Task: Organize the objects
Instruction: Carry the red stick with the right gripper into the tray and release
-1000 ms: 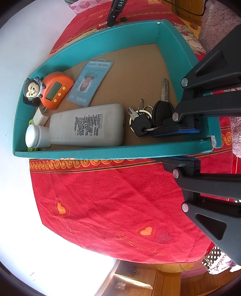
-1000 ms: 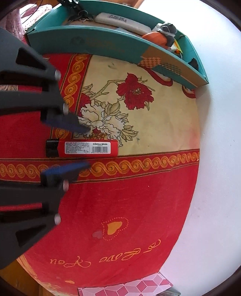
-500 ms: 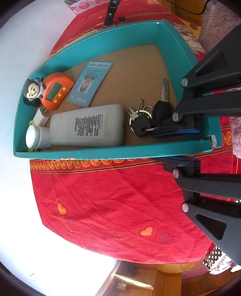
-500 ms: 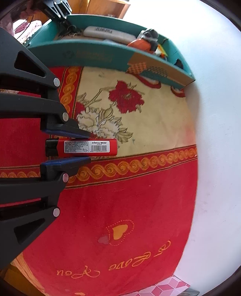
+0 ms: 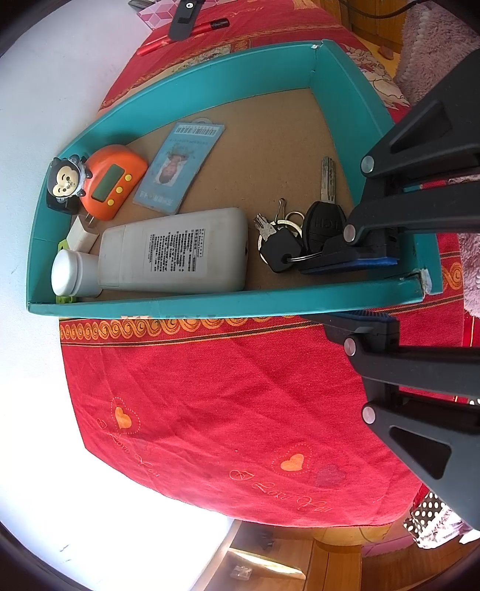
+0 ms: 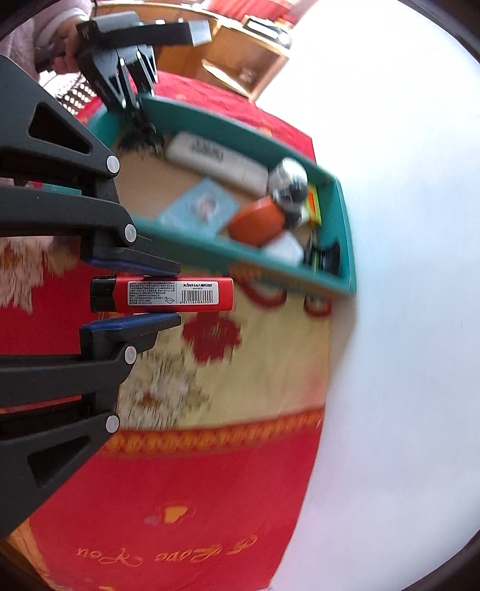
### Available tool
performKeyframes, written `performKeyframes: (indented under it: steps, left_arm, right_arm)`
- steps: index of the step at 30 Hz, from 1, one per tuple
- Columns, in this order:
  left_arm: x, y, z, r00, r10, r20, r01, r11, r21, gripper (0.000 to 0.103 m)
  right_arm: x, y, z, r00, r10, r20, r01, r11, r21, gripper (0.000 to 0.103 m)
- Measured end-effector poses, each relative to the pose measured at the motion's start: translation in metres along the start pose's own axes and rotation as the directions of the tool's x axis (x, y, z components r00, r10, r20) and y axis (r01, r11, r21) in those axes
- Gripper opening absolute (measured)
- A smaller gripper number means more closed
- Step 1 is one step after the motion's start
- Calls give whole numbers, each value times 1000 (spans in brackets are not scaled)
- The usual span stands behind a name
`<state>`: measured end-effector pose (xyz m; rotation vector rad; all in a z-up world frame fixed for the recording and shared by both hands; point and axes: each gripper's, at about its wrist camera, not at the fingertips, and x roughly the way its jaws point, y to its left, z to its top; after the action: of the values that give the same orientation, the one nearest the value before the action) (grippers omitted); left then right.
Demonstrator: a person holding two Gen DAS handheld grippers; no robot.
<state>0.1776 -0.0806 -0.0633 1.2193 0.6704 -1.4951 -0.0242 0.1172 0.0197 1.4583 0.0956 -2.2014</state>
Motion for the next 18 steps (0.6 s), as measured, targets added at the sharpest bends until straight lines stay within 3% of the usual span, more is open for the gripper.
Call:
performKeyframes:
  steps: [8,13,18]
  left_arm:
    - [1,-1,1,1000,6,2,-6,1000,-10,15]
    - [1,-2,2,1000,9,6,-9,1000,-20,15]
    - [0,-2,2,1000,12,8,-11,1000,-24,15]
  right_arm:
    - [17,60,-3,995,80,-60,-88,986,-144,21]
    - [43,98,-16,986,77,-149,-113,961,-254,21]
    - [68,111,-28,972,41,-233,-114,944,-308,21]
